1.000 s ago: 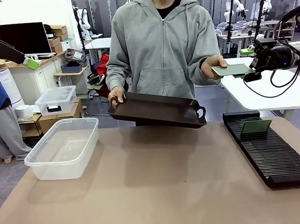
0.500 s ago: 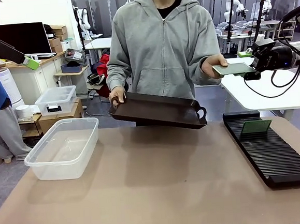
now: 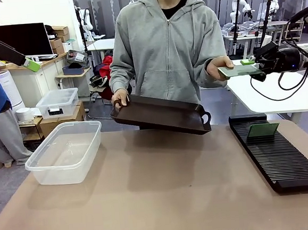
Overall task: Sort PCBs into racks and boxes based on the side picked up.
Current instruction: Pick up the Blank PCB handed by the Human.
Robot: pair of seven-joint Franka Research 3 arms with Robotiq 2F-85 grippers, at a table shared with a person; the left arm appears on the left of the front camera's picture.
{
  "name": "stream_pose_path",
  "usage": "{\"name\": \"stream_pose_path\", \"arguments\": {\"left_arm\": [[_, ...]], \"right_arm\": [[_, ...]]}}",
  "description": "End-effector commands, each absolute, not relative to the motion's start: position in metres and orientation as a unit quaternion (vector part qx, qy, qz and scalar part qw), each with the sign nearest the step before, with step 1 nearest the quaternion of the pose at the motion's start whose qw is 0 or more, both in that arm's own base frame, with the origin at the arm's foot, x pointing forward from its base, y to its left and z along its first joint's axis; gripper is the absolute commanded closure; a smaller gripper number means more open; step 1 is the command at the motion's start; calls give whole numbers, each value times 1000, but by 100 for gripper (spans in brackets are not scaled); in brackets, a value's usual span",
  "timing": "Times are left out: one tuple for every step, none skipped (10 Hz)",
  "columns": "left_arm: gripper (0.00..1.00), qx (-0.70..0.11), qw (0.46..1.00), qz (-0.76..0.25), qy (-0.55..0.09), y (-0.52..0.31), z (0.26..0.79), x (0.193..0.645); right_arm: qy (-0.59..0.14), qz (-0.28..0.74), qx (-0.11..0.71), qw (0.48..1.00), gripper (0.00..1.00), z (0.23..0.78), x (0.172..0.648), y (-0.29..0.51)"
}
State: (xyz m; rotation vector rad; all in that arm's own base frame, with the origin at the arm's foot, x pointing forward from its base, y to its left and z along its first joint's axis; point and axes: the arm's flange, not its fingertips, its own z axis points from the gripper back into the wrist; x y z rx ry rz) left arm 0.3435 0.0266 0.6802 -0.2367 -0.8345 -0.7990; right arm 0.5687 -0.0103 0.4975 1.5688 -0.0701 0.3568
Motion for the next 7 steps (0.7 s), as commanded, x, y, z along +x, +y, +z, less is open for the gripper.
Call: {"name": "stream_pose_path", "arguments": {"left_arm": [[0,-114,829,-377,-398,27,678,344],[0,-114,829,-377,-398,27,678,344],[0,-114,829,-377,-398,27,678,344],[0,-114,829,-377,-398,27,678,344],[0,-114,829,-377,-398,27,678,344],[0,-114,829,-377,-398,27,678,344],[0,-114,829,-377,-398,27,678,344]], "right_arm": [[-22,143,719,680,100,501,567,-11],[-20,142,720,679,100,499,566,-8],[-14,142,723,676,100,499,568,-9],[-7,141,726,673,100,498,569,-10],[-5,140,730,669,100,497,568,-9],[-2,139,733,666,100,497,569,-9],[1,139,734,665,100,498,569,-10]]}}
